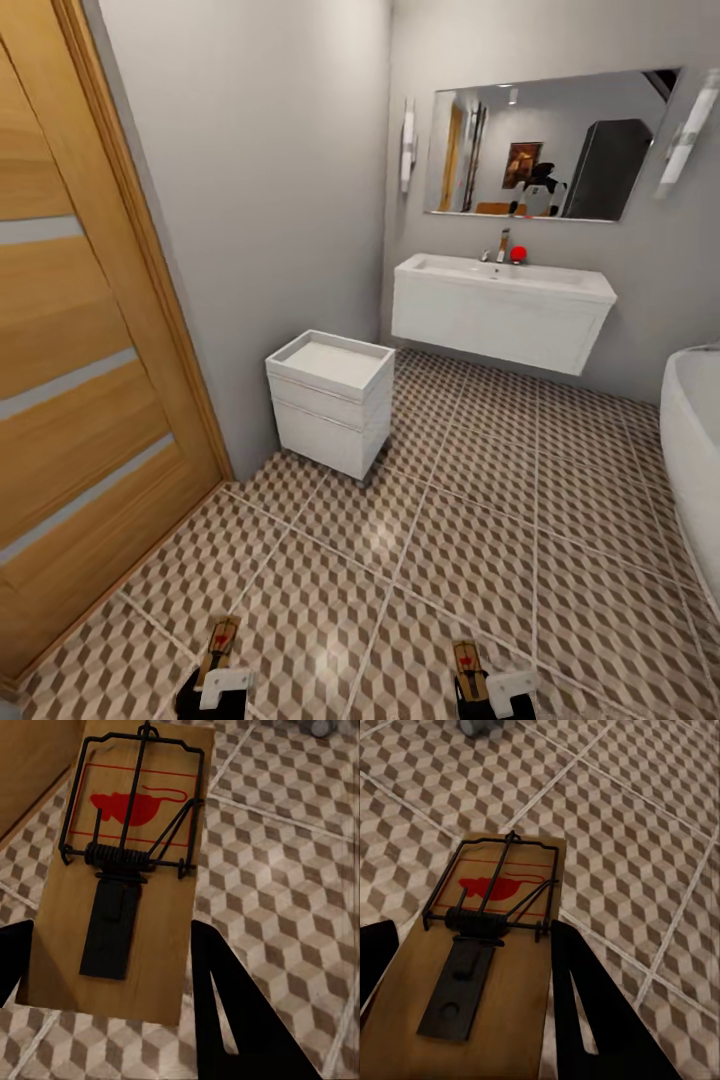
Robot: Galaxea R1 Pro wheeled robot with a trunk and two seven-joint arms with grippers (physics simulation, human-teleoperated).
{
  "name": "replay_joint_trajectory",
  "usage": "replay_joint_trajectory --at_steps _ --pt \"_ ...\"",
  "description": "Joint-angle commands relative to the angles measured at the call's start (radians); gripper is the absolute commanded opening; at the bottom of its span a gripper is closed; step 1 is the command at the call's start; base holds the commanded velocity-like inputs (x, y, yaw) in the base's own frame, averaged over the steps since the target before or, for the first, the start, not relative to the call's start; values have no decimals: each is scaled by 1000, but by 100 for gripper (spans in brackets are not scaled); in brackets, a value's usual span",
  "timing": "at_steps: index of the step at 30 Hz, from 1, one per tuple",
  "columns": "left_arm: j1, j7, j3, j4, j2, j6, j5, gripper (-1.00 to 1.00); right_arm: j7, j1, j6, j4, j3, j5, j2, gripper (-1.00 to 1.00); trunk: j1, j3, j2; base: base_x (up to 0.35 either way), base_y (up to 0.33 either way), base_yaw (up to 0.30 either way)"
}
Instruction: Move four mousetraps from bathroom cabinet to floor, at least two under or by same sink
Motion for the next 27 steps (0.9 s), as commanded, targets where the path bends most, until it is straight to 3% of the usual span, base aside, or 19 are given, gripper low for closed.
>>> replay_joint_trajectory --at_steps 1,12,27 --pt "-1 6 -9 4 -1 -5 6 -100 -5 -1 -1 1 3 7 0 -100 0 -1 0 0 -140 -293" --pt "-1 6 -9 4 -1 -5 6 -100 -5 -1 -3 1 3 7 0 -100 0 -4 0 0 -108 -293" --pt "-1 6 -9 4 -1 -5 6 -100 -5 -1 -2 1 3 7 0 -100 0 -4 0 0 -7 -293"
